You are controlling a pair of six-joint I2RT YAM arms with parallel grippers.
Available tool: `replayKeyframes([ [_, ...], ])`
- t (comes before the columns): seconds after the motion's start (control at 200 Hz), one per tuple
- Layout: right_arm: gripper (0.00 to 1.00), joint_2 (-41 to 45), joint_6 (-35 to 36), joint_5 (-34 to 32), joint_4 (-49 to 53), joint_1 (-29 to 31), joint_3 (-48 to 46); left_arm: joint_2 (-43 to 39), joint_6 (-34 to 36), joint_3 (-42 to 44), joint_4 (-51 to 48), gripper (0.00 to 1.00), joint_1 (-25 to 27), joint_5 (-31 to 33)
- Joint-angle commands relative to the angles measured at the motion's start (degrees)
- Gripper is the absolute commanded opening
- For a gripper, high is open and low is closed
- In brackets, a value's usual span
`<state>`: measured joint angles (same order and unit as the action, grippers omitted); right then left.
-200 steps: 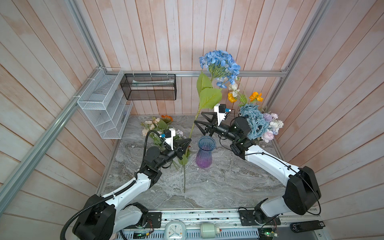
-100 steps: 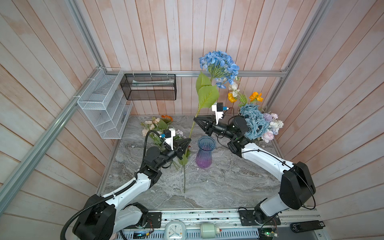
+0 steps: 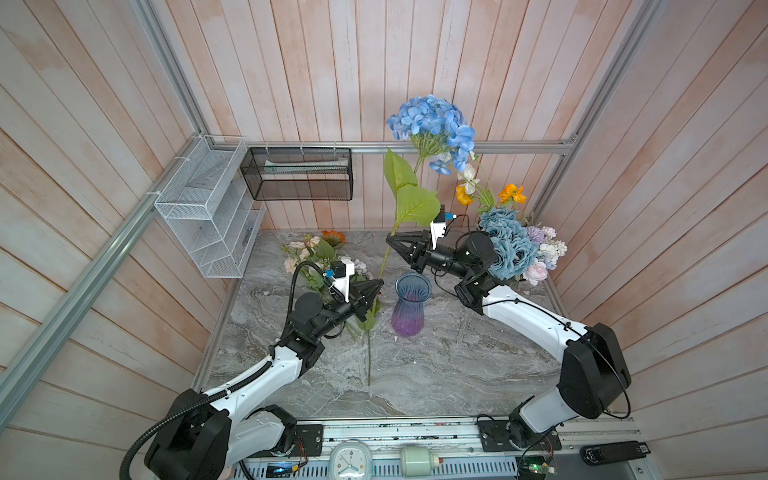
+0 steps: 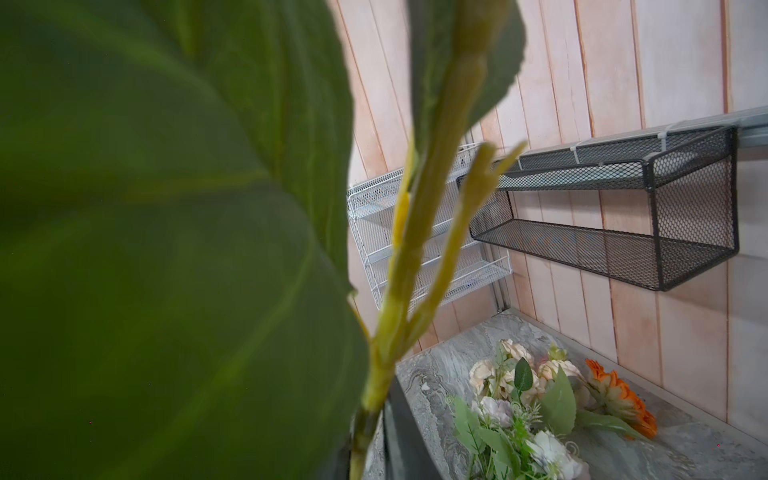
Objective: Arrange the flowers into the vase
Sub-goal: 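Grasp the hydrangea stem with the right gripper just above the left gripper, then open the left gripper and draw it back while right holds the hydrangea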
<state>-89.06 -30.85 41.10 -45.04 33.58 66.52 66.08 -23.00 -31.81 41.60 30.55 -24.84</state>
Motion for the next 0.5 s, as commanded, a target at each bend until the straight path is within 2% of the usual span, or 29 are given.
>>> replayKeyframes([
  [0.0, 0.18, -0.3, 0.8, -0.7, -2.3, 0.0, 1.4, -0.8, 3.3, -1.2, -3.3, 0.0, 0.7, -0.2],
  [0.09, 0.2, -0.2, 1.0, -0.9, -2.6, 0.0, 1.2, -1.0, 3.9, -1.0, -3.7, 0.0, 0.9, 0.1],
  [0.28, 0.01, 0.5, 2.1, -1.0, -2.1, 0.0, 1.0, -1.4, 3.2, -0.6, -3.8, 0.0, 0.9, 1.5],
  [0.31, 0.0, 0.8, 2.6, -1.1, -1.6, 0.0, 1.0, -1.6, 3.1, -0.5, -3.9, 0.08, 0.9, 2.1],
  [0.395, 0.0, 2.2, 4.8, -2.2, -0.4, -0.1, 0.3, -2.4, 2.6, -0.1, -4.0, 0.43, 0.9, 4.1],
  [0.46, 0.0, 3.6, 6.8, -3.4, 0.6, -0.3, -0.4, -3.2, 2.2, 0.4, -4.1, 0.5, 0.8, 6.8],
  [0.495, 0.0, 4.4, 7.8, -4.1, 1.4, -0.4, -0.6, -3.6, 1.9, 0.7, -4.4, 0.58, 0.7, 8.5],
])
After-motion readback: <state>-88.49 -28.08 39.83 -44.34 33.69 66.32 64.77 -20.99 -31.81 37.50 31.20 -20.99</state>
